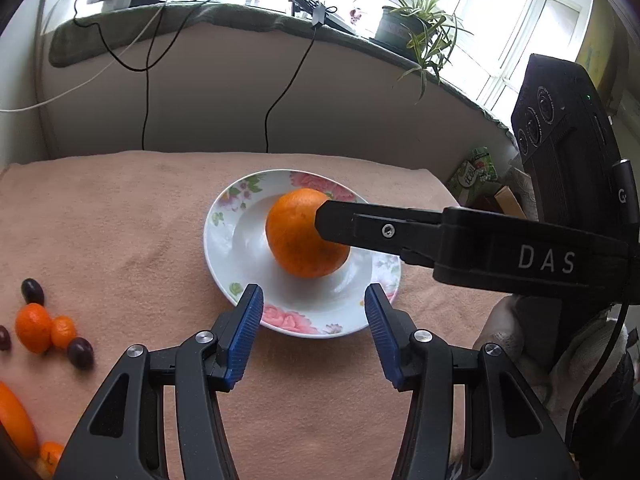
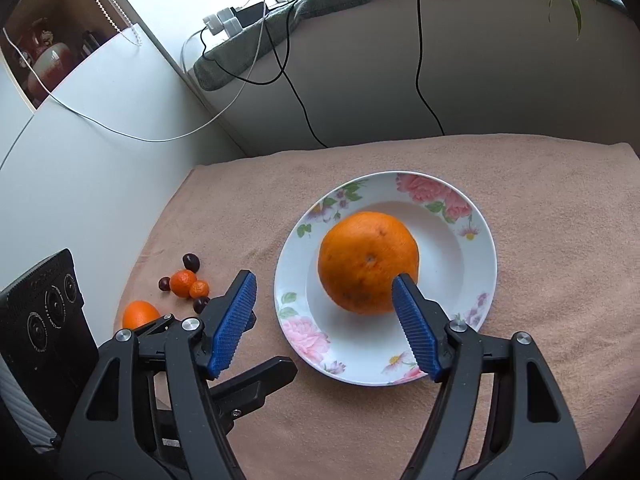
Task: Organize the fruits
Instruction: 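Carry the tangerine with the right gripper onto the floral plate and release, then withdraw the right gripper from the plate back toward the fruit pile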
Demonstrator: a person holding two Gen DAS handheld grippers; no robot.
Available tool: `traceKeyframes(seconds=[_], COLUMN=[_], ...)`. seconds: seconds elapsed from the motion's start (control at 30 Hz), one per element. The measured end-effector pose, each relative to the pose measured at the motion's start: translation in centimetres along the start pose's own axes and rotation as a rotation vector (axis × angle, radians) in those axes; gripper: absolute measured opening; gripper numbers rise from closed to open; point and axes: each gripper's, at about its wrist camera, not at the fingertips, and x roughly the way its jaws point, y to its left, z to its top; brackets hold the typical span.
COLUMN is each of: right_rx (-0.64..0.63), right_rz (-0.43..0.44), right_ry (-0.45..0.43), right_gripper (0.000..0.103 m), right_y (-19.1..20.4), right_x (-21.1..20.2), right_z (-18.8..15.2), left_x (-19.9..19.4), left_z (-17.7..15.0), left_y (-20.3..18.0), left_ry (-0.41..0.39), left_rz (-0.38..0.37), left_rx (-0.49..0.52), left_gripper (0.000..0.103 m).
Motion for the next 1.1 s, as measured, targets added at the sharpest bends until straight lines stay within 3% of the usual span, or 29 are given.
traceKeyframes(seconds=[0.17,0.5,0.6,0.7,1.1], right_rx=[-0.021,-0.074,-0.084,-0.093,-0.132], right_rz=[-0.019,-0.043,-0.039,-0.038,-0.019], right_ry=[-0.030,-0.081,-0.088,-0.086,-0.062], right_gripper=[0.074,0.081,0.090,0.090,0.090], right_y=[0.2,1.5,2.0,2.5,4.9], right_x=[-0.8,-1.8,-1.8,-1.7,-0.9], right_z=[-0.2,-0.4,-0.4,-0.4,-0.5], left_x=[-0.9,-2.4,-3.1,-4.0,-7.1], left_z=[-0.1,-0.7,-0.8,-0.9,-1.6], left_y=[0.3,1.0,1.2,1.4,4.5], left_ry=[-0.018,-0.058,-0.078,-0.102,-0.151], left_rz=[0.020,0.074,0.104,0.139,0.213], left_rx=[0.005,0.003,0.012,0.016,-0.046], left_gripper=[0.052,0.064,0.071,0.081,0.081])
